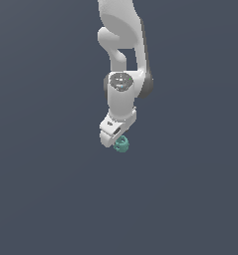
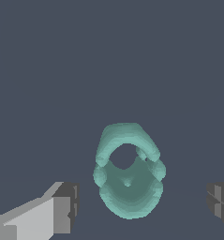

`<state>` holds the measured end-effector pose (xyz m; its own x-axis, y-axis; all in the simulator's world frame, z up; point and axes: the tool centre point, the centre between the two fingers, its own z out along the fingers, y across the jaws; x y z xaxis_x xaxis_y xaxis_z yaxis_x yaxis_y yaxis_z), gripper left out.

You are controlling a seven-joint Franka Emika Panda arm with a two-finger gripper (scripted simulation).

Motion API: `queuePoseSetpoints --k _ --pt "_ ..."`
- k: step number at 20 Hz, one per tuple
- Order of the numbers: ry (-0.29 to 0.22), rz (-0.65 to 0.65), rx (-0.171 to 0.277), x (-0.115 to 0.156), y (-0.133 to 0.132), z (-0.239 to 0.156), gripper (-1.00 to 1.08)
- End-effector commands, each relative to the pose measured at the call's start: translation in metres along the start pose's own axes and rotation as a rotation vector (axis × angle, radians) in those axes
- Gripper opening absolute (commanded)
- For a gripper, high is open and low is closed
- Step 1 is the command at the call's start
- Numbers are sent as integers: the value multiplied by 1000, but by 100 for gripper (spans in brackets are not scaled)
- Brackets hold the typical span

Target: Pick up the object and move it to a goal position.

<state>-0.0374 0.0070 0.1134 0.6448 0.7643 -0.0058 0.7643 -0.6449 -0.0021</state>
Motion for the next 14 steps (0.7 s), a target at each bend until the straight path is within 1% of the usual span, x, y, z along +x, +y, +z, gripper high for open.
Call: queuePoseSetpoints --k 1,7,14 --pt "2 -42 -1 0 -2 2 100" --pt "5 -95 -2 1 -4 4 100" --pt "5 -97 -2 0 -4 7 100"
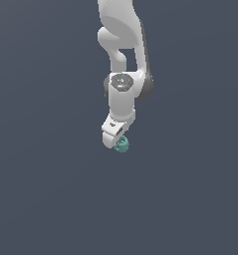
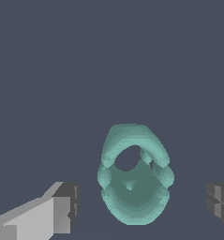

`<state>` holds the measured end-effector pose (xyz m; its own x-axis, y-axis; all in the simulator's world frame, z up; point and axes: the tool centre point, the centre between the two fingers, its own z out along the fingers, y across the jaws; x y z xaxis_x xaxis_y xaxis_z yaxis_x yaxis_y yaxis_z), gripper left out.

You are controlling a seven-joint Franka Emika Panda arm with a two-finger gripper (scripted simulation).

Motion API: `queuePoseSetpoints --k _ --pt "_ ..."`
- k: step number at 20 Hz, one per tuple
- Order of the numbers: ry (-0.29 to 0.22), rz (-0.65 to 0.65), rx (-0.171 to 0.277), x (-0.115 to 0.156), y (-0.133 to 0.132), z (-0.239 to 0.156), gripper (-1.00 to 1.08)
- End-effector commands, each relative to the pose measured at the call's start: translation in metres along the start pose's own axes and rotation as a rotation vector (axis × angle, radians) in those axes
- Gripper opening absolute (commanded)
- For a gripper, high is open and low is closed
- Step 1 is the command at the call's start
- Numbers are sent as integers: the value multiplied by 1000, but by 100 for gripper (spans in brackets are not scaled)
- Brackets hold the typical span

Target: Pick up the object and move it to a goal position.

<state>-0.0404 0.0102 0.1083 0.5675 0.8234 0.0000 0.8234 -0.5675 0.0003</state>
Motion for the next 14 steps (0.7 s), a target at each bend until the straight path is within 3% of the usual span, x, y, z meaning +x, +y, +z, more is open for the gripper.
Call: queuePoseSetpoints --k 1,14 --pt "0 -1 0 0 0 4 100" --pt "0 -5 0 0 -1 49 100"
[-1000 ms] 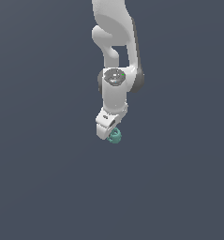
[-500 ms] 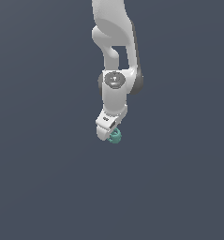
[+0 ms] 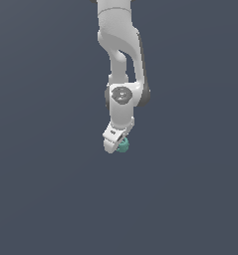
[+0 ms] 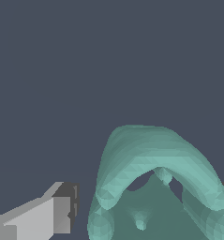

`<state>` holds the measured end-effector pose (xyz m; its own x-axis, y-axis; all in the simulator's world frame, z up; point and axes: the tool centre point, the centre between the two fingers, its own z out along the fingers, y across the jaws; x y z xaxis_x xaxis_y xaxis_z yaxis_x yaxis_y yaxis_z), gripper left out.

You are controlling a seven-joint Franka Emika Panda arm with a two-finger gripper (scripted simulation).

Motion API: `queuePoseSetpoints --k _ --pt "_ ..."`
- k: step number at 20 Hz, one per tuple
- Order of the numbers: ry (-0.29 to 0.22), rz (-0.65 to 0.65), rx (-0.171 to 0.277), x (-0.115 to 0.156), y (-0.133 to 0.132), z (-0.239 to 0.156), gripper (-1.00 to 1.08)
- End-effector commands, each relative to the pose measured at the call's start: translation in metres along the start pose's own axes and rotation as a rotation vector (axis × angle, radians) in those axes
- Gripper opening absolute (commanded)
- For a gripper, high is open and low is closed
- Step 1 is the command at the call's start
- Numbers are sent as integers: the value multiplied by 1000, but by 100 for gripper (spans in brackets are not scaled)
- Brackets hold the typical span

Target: Pick up the object and move it to a goal position.

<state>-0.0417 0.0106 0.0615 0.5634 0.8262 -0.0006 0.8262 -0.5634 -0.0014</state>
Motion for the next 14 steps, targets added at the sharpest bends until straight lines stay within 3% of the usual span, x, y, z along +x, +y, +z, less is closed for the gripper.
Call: queuePoseSetpoints --k 1,2,14 --pt "1 0 -1 0 1 2 100" --pt "1 0 -1 0 1 2 -100" --pt "1 0 -3 1 2 1 -100"
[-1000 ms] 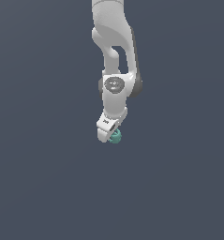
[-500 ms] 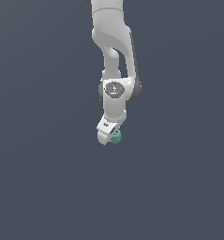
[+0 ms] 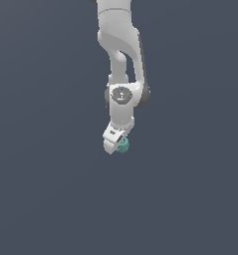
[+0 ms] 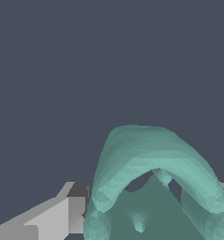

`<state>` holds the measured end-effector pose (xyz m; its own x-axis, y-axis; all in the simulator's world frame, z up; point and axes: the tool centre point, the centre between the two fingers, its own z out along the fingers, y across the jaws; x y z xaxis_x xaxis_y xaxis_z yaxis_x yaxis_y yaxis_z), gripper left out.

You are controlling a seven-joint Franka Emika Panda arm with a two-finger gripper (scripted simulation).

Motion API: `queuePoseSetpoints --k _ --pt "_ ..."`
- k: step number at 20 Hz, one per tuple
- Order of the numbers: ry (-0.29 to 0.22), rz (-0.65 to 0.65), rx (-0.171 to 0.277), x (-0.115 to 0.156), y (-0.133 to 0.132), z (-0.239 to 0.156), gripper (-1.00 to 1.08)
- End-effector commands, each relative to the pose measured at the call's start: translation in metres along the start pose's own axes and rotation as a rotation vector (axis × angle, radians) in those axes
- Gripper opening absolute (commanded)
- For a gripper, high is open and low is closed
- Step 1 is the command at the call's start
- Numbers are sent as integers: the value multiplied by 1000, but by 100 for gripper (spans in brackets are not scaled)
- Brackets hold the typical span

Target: Pick up the object and move it to a goal position.

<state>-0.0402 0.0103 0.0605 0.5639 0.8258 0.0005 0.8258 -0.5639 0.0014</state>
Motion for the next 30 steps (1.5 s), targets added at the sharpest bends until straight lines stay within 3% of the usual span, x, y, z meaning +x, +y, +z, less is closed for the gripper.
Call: queuePoseSetpoints --k 1,8,20,30 --pt "0 0 0 2 0 -1 -100" --pt "0 0 1 23 6 -17 -100" --pt "0 0 1 85 23 -64 -100" --pt "0 0 2 104 30 -77 -100"
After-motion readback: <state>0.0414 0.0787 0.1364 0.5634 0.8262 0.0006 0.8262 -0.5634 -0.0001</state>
